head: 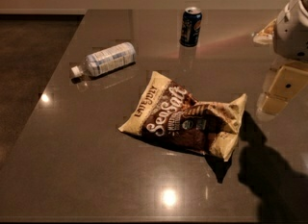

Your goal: Pick brown chip bag

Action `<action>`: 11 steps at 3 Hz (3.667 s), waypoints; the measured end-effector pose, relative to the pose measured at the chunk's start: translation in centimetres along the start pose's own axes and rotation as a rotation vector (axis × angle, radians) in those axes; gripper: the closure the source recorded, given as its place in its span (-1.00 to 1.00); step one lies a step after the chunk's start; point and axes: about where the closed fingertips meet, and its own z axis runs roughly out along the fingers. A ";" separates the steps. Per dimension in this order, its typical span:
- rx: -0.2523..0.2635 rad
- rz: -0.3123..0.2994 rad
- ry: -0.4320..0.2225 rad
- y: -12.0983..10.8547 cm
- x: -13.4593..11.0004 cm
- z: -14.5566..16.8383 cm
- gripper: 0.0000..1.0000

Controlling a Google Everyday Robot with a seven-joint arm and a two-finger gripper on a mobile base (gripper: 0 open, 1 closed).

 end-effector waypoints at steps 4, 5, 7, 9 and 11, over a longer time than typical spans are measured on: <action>-0.103 -0.014 0.016 2.1 -4.5 4.1 -1.00; -0.141 -0.022 0.003 3.4 -6.4 5.4 -1.00; -0.208 0.007 0.008 5.2 -7.9 8.6 -1.00; -0.234 0.057 0.034 5.8 -8.5 11.1 -1.00; -0.199 0.094 0.064 4.2 -7.9 11.4 -0.03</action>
Offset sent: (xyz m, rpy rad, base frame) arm 0.0002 0.0327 -0.0276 -0.0200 0.0700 0.0357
